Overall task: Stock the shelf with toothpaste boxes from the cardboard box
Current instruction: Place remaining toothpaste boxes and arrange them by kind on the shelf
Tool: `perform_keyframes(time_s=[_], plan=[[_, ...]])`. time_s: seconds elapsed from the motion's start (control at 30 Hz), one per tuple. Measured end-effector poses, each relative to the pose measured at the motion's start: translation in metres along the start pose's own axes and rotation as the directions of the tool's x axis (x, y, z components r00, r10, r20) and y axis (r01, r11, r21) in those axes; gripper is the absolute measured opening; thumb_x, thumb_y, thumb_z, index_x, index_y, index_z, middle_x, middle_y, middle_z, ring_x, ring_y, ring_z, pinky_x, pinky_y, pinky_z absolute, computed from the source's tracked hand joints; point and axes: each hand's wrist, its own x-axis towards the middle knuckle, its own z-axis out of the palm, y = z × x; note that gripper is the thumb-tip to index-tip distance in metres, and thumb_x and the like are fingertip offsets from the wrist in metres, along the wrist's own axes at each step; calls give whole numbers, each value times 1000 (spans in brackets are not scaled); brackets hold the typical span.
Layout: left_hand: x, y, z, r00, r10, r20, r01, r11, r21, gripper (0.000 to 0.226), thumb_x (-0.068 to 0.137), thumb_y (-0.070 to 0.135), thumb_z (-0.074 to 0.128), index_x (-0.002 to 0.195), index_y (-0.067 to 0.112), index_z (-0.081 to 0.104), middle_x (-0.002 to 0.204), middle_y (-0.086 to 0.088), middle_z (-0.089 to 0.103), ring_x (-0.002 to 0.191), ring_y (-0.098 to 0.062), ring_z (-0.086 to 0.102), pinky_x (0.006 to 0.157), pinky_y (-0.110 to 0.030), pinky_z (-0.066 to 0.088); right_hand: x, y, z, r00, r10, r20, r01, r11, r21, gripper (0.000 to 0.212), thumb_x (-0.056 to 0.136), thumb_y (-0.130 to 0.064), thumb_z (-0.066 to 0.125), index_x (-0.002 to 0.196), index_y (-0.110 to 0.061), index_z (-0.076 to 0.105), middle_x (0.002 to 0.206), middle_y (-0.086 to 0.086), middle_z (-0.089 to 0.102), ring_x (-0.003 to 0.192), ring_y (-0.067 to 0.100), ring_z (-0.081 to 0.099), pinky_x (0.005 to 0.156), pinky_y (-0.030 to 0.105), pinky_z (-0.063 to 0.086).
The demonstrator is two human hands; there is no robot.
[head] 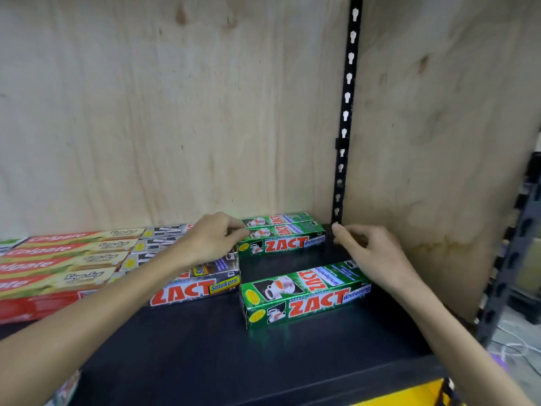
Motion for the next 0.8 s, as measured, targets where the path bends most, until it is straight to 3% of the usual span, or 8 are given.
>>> perform_keyframes(time_s=[0.07, 0.13, 0.2, 0.33, 0.5, 0.57, 0.67, 0.8], plan=[[-20, 6, -7, 997, 25, -69, -29, 998, -50, 30, 103, 32, 55, 125, 20, 71, 124, 3, 71, 102, -8, 64, 97, -23, 45, -30, -5, -9, 1000, 0, 20, -1, 1000, 19, 49, 91, -68, 52, 102, -28, 78, 89, -21, 75, 84, -12, 65, 64, 9, 46], [-47, 19, -13, 993, 74, -91, -83, 991, -105, 23, 98, 41, 59, 108, 30, 77, 106, 14, 75, 90, 2, 65, 93, -28, 52, -51, -5, -17, 998, 3, 56, -4, 1000, 10, 58, 82, -76, 50, 108, -31, 76, 96, -22, 73, 88, -11, 63, 66, 7, 43], [-79, 35, -17, 991, 131, -25, -134, 975, -175, 26, 89, 55, 64, 97, 34, 77, 98, 20, 74, 96, 5, 64, 89, -22, 50, -62, -1, -26, 995, -5, 95, 9, 999, -46, 74, 70, -83, 54, 121, -32, 72, 106, -18, 72, 92, -6, 60, 68, 8, 42], [-118, 41, -12, 980, 176, 91, -171, 983, -64, 58, 68, 79, 69, 118, 50, 66, 116, 32, 63, 114, 9, 52, 94, -20, 42, -75, 2, -34, 986, -63, 153, 81, 990, -118, 96, 55, -77, 72, 139, -30, 62, 97, -16, 67, 89, 3, 59, 70, 10, 44], [-121, 40, 4, 983, 182, -38, -184, 982, -45, 50, 77, 59, 74, 124, 47, 65, 107, 38, 50, 107, 10, 44, 88, -5, 31, -84, 8, -31, 997, -75, 20, 77, 989, -123, 69, 73, -47, 85, 135, -23, 67, 81, -8, 64, 77, 11, 57, 66, 12, 44], [-116, 45, 7, 984, 174, -36, -175, 984, -15, 50, 79, 57, 74, 127, 45, 64, 107, 31, 48, 104, 7, 41, 87, -10, 32, -84, 11, -32, 998, -58, -21, 54, 990, -132, 64, 74, -42, 87, 132, -20, 69, 73, -10, 59, 71, 10, 55, 64, 10, 43], [-96, 51, 13, 988, 143, -52, -138, 986, 99, 53, 81, 59, 72, 131, 44, 62, 118, 15, 52, 118, -8, 43, 98, -33, 38, -76, 14, -28, 999, -17, -50, 8, 985, -171, 64, 76, -39, 87, 132, -17, 68, 72, -9, 59, 68, 12, 53, 59, 17, 40], [-65, 44, 23, 992, 62, -112, -43, 985, 164, 54, 78, 60, 75, 127, 37, 67, 122, 5, 67, 115, -19, 52, 97, -40, 44, -47, 9, -11, 999, 16, -49, -25, 982, -188, 68, 78, -40, 86, 135, -11, 65, 107, 10, 74, 92, 22, 65, 80, 34, 53]])
